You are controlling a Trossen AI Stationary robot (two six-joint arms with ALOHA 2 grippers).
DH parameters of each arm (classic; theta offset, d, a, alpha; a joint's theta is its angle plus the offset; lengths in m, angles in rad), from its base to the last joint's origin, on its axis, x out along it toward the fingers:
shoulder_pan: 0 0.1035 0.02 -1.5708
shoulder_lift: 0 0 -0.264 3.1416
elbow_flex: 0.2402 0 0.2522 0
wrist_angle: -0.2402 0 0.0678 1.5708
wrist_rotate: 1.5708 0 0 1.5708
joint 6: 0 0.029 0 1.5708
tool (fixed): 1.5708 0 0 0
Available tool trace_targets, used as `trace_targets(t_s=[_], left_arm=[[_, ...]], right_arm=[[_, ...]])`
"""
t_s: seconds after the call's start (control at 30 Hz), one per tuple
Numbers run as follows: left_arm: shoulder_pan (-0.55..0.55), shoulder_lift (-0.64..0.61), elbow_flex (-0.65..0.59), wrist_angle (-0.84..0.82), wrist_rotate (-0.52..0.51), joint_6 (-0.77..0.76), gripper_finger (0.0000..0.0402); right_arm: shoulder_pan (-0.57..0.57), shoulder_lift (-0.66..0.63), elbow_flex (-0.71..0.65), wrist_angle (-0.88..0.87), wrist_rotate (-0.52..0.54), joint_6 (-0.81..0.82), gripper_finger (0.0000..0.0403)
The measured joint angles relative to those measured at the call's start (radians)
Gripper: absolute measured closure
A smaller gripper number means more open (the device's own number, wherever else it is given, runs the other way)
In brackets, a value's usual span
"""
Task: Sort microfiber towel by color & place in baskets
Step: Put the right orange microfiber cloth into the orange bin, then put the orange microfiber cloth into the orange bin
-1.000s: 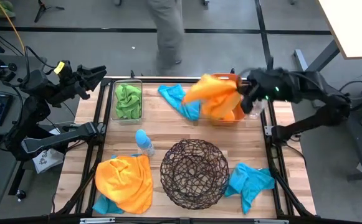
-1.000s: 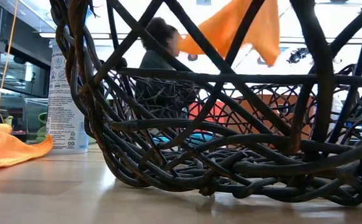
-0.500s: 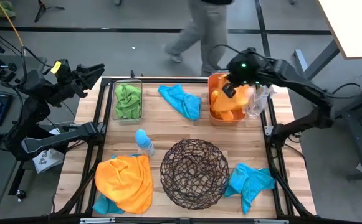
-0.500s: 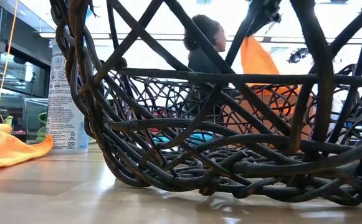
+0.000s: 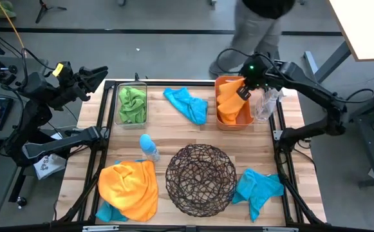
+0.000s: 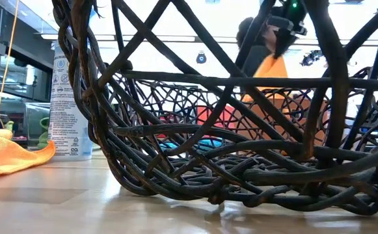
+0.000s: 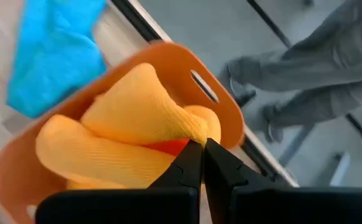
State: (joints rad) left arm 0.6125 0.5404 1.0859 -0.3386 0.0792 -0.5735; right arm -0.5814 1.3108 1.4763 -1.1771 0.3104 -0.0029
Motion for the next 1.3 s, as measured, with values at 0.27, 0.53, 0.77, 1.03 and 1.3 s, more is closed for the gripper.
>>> trace_targets(t_s=[0.27, 0.53, 0.77, 1.03, 1.3], left_arm=[[0.0, 0.0, 0.0, 0.0, 0.0, -0.002, 0.0216], [0.0, 0.0, 0.0, 0.0, 0.0, -0.018, 0.0216], [0.0, 0.0, 0.0, 0.0, 0.0, -0.018, 0.0216], [0.0, 0.0, 0.0, 0.0, 0.0, -0.013, 0.0216], [-0.001, 0.037, 0.002, -0.024, 0.05, 0.02, 0.0216]], right_arm=[[-0.032, -0.002, -0.21, 0.254, -0.169, 0.015, 0.0403], [-0.069, -0.001, -0.492, 0.451, -0.307, 0.173, 0.0403], [-0.07, -0.001, -0.55, 0.552, -0.388, 0.231, 0.0356], [-0.074, -0.001, -0.403, 0.386, -0.355, 0.201, 0.0172], [-0.073, -0.002, -0.106, 0.19, -0.413, 0.14, 0.0054]])
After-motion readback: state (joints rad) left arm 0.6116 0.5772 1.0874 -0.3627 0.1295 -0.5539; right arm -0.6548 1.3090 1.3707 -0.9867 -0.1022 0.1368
